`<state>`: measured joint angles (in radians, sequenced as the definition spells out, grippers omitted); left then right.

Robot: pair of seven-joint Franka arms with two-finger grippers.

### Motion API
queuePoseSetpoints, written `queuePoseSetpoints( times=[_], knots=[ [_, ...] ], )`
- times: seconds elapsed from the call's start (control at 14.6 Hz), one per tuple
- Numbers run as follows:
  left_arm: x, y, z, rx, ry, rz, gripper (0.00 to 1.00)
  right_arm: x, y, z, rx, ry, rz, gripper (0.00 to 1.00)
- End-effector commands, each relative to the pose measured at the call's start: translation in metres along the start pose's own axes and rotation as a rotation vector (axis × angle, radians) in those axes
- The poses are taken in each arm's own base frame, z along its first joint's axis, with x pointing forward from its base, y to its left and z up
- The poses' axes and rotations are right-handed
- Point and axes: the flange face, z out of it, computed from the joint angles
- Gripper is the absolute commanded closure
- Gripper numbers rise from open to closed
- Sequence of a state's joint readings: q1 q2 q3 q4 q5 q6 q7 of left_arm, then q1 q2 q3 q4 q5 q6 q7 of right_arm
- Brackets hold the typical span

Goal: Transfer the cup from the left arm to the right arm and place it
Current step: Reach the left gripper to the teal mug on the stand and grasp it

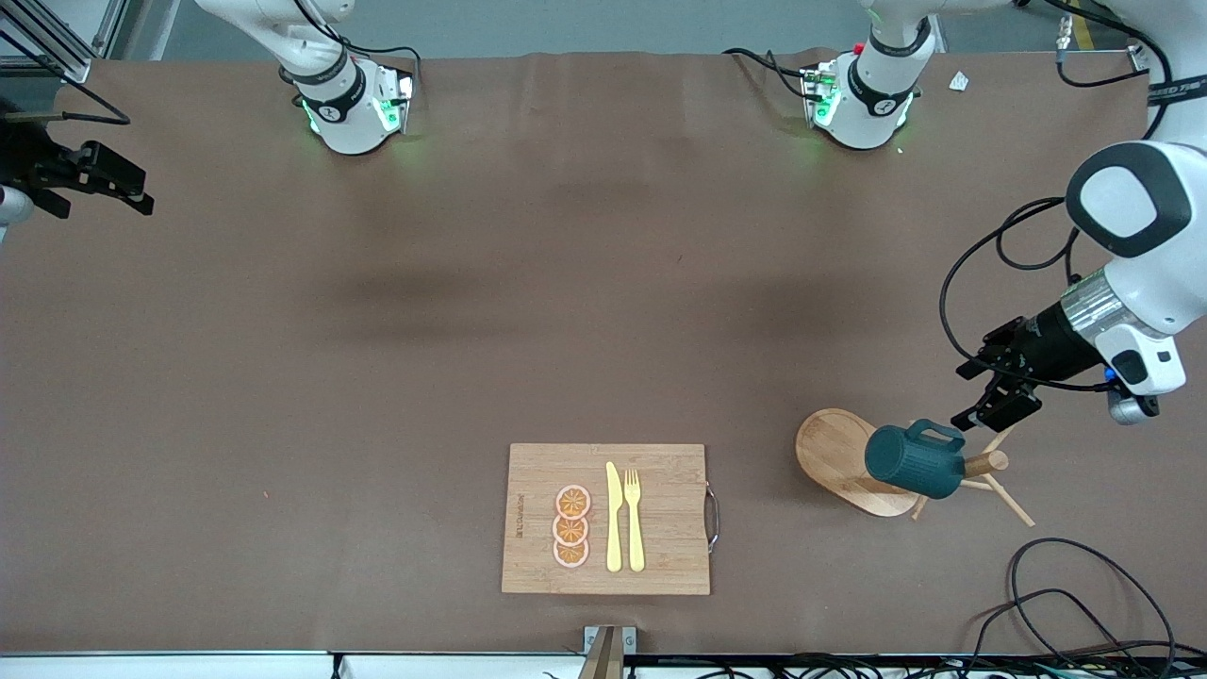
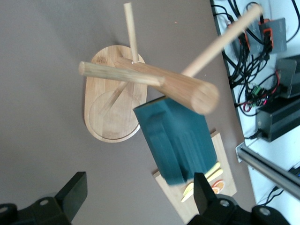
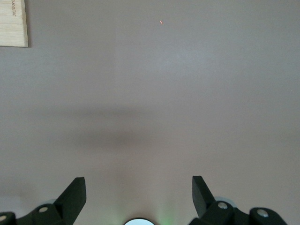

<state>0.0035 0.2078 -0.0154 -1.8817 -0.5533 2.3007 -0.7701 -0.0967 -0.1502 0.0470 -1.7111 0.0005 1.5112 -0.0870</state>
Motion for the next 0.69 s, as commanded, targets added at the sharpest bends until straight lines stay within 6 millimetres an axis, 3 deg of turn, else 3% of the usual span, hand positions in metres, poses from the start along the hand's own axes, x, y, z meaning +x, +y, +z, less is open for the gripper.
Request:
queuePoseSetpoints(
  times=[0.0, 0.21, 0.62],
  knots=[
    [0.005, -0.003, 0.02, -0.065, -0.036, -0.11, 0.0, 0.001, -0.002, -0.003, 0.007, 0.0, 0.005, 0.0],
    [0.014, -0.001, 0.038, -0.085, -0.051, -0.149, 0.0, 0.0, -0.002, -0.003, 0.007, -0.002, 0.005, 0.0],
    [0.014, 0.016, 0.043, -0.119, -0.072, -0.165, 0.0, 0.0, -0.003, -0.003, 0.007, -0.003, 0.001, 0.0]
  ],
)
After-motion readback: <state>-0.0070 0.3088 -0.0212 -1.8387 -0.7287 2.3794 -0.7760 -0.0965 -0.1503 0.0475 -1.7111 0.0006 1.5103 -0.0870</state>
